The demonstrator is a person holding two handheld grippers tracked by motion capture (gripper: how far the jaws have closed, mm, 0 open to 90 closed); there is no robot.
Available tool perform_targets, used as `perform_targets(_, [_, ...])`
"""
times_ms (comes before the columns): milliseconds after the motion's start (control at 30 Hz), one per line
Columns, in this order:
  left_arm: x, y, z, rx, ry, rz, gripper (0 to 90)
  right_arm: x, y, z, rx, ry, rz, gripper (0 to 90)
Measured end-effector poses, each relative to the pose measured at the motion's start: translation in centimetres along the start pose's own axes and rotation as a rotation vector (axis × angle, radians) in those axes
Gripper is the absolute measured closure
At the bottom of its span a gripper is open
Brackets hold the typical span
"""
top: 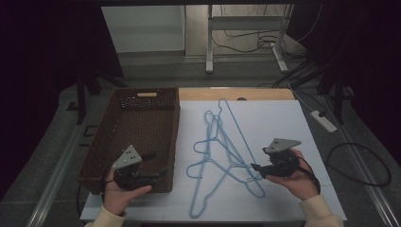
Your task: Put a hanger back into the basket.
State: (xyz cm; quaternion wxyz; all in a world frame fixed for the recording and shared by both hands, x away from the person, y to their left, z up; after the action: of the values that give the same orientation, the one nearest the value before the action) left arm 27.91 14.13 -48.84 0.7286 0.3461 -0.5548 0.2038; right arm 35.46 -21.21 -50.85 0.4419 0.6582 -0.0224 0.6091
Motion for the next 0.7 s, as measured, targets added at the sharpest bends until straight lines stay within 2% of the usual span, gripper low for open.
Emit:
perform_targets(33, [0.0,0.0,0.0,0.0,0.0,0.0,26.4,0.0,0.0,0.0,0.0,0.0,0.0,28.7])
perform_targets(67, [0.0,0.0,0.0,0.0,0.0,0.0,27.0,0.0,-0.7,-0.1,0.017,0.025,-0.039,28.8])
perform_targets(133, [0.0,0.0,0.0,0.0,0.0,0.0,27.0,0.0,-1.0,-0.1,0.022,0.035,-0.053,29.3])
perform_targets(200, [-0.1,0.0,0.0,0.001,-0.001,-0.002,27.1,0.2,-2.3,-0.5,0.064,0.077,-0.104,32.5])
perform_targets(267, [-0.1,0.0,0.0,0.001,-0.002,-0.002,27.1,0.3,-2.6,-0.6,0.074,0.088,-0.116,33.4])
perform_targets(400, [-0.1,0.0,0.0,0.002,-0.003,-0.003,27.1,0.3,-4.3,-1.0,0.127,0.142,-0.192,37.8])
perform_targets(500, [-0.1,0.1,-0.1,0.005,-0.002,-0.002,27.1,0.2,-5.4,-1.4,0.163,0.188,-0.248,43.4])
perform_targets(700, [0.0,0.3,-0.3,0.009,-0.001,0.004,27.1,-0.4,-7.1,-2.2,0.205,0.286,-0.326,53.6])
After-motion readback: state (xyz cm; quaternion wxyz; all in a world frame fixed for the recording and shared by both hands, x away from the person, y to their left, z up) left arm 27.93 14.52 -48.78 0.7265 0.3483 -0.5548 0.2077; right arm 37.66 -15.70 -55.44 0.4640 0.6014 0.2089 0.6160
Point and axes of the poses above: each handheld gripper's, and its own axes: y roughly backward along the jaws, x roughly out of its top, z roughly to its right, the point moved 8 cm from there along -y, roughly forward along the jaws, and after that the axes turned 13 degrees about z, right-handed, at the moved point
